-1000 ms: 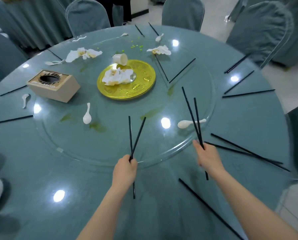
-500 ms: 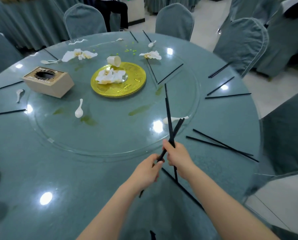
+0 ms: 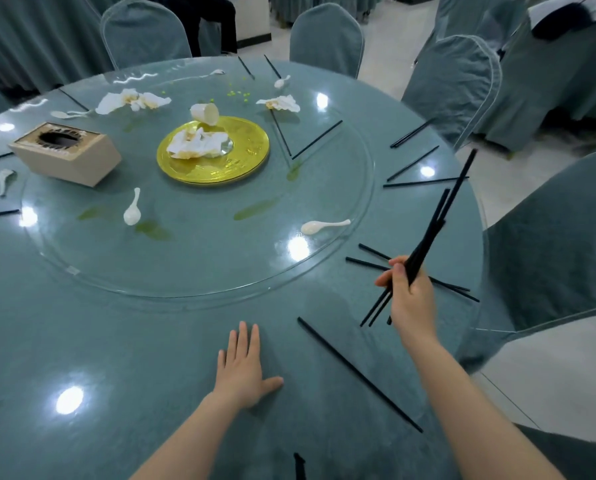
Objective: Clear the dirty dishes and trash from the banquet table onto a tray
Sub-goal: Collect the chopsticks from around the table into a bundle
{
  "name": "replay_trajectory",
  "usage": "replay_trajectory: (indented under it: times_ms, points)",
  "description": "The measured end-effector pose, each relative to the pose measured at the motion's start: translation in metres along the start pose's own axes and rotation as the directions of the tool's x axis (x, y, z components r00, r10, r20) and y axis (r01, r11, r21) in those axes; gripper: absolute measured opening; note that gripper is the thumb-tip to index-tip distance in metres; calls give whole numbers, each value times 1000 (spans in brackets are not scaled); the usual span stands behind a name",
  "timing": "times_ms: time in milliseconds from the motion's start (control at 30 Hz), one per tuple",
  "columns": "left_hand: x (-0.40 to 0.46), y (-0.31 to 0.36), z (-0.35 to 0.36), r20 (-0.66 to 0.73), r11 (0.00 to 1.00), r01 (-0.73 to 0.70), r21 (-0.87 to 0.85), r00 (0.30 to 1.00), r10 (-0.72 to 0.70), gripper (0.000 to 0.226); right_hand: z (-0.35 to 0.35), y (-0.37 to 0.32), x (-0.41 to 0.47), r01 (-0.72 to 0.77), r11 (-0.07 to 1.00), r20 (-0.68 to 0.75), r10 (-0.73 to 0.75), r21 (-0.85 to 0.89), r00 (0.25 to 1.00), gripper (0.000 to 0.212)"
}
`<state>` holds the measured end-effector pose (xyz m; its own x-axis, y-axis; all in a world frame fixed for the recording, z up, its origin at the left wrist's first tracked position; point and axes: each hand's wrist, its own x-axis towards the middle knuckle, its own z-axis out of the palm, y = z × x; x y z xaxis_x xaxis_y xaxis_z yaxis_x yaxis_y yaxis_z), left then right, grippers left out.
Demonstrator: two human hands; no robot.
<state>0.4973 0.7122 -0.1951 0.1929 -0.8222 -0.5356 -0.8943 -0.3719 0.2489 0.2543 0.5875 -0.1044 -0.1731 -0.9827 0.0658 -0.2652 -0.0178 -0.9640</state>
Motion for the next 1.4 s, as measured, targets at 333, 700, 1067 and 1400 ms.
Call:
replay_trajectory:
  times_ms: [333, 700, 1067, 1400]
  points:
    - [-3, -2, -8, 3, 998, -39, 39, 999, 39, 122, 24, 65, -37, 50, 954, 251, 27, -296, 968, 24]
    - [-3, -3, -10, -15, 998, -45, 54, 999, 46, 122, -5, 71, -61, 153, 602, 459, 395, -783, 795, 29]
    - [-6, -2, -10, -7, 996, -53, 67, 999, 54, 123, -35, 69, -27, 90, 466, 240, 273, -880, 931, 22]
    - [-2, 4, -16, -31, 997, -65, 28, 997, 66, 123, -69, 86, 88, -27, 347, 57, 229, -938, 972, 21]
